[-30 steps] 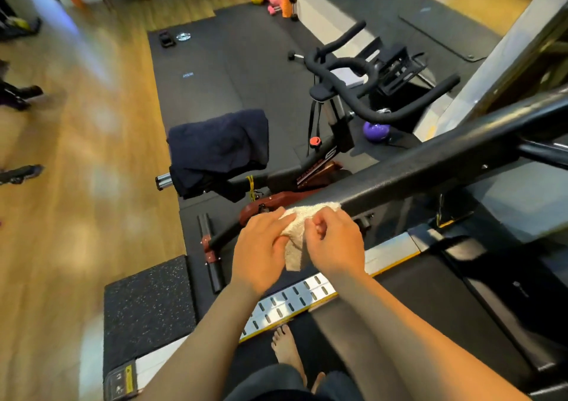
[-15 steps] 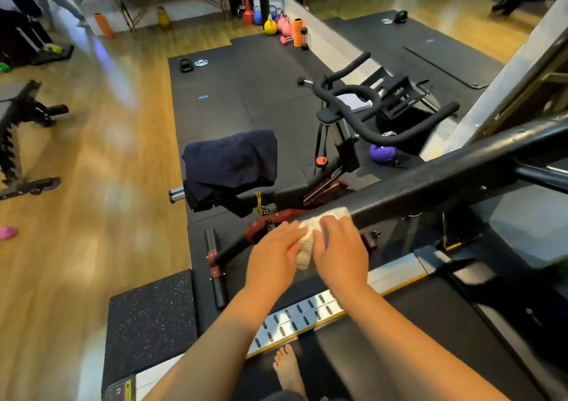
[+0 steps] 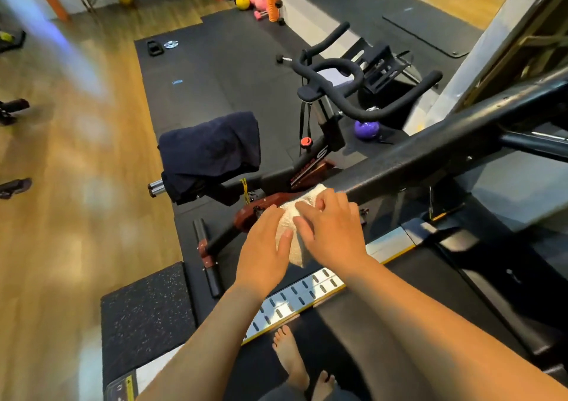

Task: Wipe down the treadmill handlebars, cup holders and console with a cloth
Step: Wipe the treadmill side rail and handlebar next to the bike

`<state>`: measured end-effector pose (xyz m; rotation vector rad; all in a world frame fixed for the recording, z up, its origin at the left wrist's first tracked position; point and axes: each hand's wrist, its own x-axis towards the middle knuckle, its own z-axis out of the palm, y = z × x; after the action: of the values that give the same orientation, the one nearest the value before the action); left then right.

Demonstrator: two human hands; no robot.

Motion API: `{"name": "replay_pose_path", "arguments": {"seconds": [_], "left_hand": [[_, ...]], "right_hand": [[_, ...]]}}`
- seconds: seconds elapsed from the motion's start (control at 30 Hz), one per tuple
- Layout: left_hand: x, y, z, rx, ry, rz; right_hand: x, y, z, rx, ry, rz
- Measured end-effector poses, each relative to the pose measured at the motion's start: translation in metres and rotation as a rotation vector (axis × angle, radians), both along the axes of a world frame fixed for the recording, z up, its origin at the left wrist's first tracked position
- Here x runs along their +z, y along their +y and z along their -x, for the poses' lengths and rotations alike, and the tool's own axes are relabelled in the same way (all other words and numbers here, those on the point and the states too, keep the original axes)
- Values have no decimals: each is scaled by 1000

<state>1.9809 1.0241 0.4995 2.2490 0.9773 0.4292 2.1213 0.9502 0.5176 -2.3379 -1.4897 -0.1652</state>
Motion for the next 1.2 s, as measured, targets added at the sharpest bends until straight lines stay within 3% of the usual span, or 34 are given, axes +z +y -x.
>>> {"name": "replay_pose_path", "arguments": {"seconds": [0.23, 0.3, 0.53, 0.7, 0.8, 0.97, 1.2], "left_hand": [[10, 15, -35, 12, -113, 27], [4, 18, -23, -10, -205, -23], [-18, 53, -4, 190, -298, 238], [-18, 93, -19, 76, -180, 242], [-12, 99, -22, 178, -70, 212], [9, 69, -18, 194, -83, 218], [9, 79, -31, 50, -23, 563]], "right_hand": [[2, 13, -22, -142, -137, 65], [-4, 6, 0, -96, -152, 52], [5, 10, 5, 71, -242, 104], [10, 19, 21, 32, -128, 142], [12, 21, 18, 25, -97, 102], [12, 24, 17, 14, -68, 90], [6, 16, 5, 64, -16, -78]]}}
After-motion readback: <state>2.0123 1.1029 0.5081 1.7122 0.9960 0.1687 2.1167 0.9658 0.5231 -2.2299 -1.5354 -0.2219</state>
